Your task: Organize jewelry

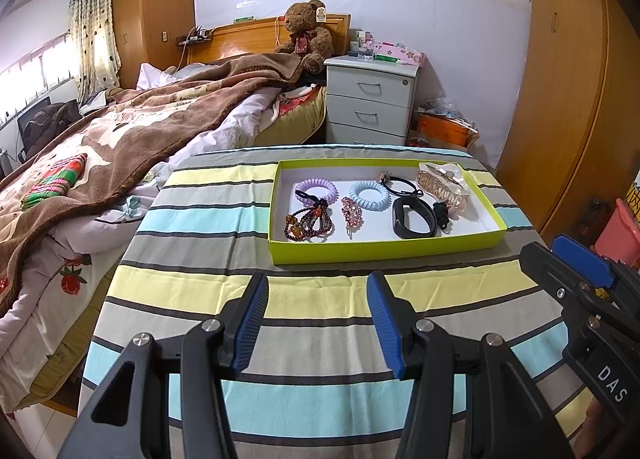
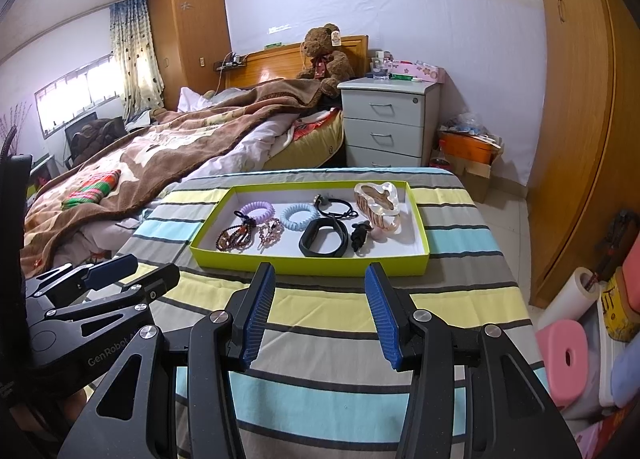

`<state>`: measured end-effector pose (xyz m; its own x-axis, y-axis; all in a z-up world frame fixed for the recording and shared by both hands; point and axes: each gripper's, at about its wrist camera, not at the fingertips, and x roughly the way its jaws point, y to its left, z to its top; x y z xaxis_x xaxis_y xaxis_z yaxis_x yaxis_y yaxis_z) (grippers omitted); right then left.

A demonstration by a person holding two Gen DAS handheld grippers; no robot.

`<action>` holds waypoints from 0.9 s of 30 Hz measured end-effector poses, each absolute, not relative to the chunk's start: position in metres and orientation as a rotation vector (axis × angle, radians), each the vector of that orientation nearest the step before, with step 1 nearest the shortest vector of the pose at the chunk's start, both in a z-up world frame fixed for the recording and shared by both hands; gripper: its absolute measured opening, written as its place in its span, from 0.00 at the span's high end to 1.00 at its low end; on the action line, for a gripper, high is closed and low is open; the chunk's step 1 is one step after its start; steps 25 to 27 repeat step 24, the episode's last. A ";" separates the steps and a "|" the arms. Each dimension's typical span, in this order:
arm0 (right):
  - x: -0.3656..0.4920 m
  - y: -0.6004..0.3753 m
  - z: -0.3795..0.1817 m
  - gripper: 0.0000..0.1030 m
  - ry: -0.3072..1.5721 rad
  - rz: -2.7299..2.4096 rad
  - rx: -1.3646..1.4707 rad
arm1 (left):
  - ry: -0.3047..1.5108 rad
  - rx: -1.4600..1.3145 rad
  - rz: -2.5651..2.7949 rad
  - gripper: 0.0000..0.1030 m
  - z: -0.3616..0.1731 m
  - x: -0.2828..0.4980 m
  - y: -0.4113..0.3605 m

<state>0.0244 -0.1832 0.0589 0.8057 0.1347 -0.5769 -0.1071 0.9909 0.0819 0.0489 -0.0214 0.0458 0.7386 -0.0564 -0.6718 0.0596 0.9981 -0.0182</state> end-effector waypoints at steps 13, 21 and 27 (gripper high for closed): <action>0.025 -0.184 0.058 0.54 0.622 0.129 0.047 | 0.733 -0.007 -0.054 0.48 0.044 0.047 -0.016; 0.025 -0.184 0.057 0.54 0.622 0.127 0.047 | 0.742 -0.009 -0.046 0.48 0.044 0.048 -0.016; 0.025 -0.184 0.057 0.54 0.623 0.127 0.047 | 0.743 -0.009 -0.041 0.48 0.044 0.049 -0.017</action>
